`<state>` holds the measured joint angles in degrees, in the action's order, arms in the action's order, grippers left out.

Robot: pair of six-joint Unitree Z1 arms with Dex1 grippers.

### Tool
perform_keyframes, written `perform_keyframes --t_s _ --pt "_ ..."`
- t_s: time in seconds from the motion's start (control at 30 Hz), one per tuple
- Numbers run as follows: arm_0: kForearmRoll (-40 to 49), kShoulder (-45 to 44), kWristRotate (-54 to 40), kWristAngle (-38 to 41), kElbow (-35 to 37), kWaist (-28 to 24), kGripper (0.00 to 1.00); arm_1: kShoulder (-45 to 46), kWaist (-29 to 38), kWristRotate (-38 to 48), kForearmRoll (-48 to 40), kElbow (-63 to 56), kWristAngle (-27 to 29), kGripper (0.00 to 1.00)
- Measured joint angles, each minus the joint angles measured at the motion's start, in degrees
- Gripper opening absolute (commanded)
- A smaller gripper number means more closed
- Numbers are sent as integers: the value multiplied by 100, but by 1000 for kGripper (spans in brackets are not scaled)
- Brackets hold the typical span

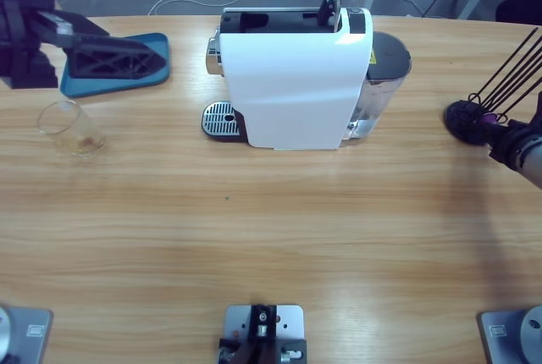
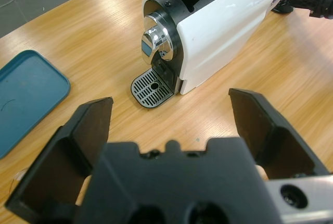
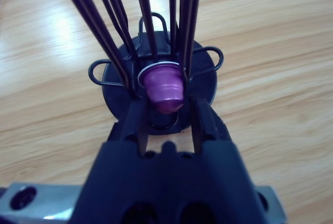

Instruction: Pour coffee

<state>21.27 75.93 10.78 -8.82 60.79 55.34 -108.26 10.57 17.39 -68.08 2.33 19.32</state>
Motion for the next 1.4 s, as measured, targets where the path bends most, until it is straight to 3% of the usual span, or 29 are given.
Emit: perform_keyframes --t_s 0.77,1.0,1.13,1.4 --pt "0 0 87 0 -52 0 973 17 -2 -181 -85 -12 -31 0" --pt "0 -1 100 0 -165 1 973 519 -7 -328 76 -15 -85 0" --pt "0 -1 100 0 -181 2 973 1123 -7 -382 831 153 -100 0" --pt "0 -1 139 0 -182 4 973 2648 -16 -525 3349 1351 -102 0"
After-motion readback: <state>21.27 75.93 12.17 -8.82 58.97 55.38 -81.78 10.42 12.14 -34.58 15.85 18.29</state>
